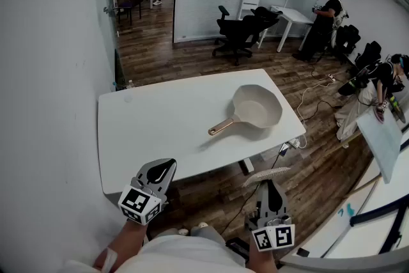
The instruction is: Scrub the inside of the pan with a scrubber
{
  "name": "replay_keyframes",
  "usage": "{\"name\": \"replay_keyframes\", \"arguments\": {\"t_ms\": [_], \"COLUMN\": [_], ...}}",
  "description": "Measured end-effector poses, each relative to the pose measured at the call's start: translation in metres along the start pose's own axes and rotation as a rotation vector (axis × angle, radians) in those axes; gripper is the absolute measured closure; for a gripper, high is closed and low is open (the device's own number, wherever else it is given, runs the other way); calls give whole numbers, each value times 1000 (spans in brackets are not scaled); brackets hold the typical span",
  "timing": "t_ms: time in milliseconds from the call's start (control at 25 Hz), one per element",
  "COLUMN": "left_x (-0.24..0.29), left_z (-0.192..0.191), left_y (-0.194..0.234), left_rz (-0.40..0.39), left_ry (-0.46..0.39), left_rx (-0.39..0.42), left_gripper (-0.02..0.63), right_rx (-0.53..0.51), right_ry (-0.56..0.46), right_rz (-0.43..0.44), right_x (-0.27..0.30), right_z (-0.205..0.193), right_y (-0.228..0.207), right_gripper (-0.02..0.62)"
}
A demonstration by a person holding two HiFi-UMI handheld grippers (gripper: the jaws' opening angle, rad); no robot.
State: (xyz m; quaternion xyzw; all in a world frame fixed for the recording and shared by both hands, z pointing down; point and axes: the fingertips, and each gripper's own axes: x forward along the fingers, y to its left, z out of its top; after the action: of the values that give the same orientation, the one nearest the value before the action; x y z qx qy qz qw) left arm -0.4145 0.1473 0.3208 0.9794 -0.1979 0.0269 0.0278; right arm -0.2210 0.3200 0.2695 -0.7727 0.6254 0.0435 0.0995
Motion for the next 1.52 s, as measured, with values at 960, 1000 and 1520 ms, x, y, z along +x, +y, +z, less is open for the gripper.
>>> {"name": "replay_keyframes", "arguments": {"t_ms": [960, 1000, 1520], "left_x": [11, 13, 65], "left_z": [-20, -20, 7], "left_y": [-12, -12, -23], "left_rz": [-14, -11, -18], "left_ry": [49, 50, 27], "left_rx": [7, 4, 11], "left_gripper": [594, 594, 594], "right_rx": [31, 32, 48], "right_ry": [-3, -2, -5], "right_rz": [-17, -15, 11], "right_x": [-14, -13, 13], "right_z": [-3, -3, 11], "right_y": [-25, -28, -85], "right_gripper": [571, 571, 571]}}
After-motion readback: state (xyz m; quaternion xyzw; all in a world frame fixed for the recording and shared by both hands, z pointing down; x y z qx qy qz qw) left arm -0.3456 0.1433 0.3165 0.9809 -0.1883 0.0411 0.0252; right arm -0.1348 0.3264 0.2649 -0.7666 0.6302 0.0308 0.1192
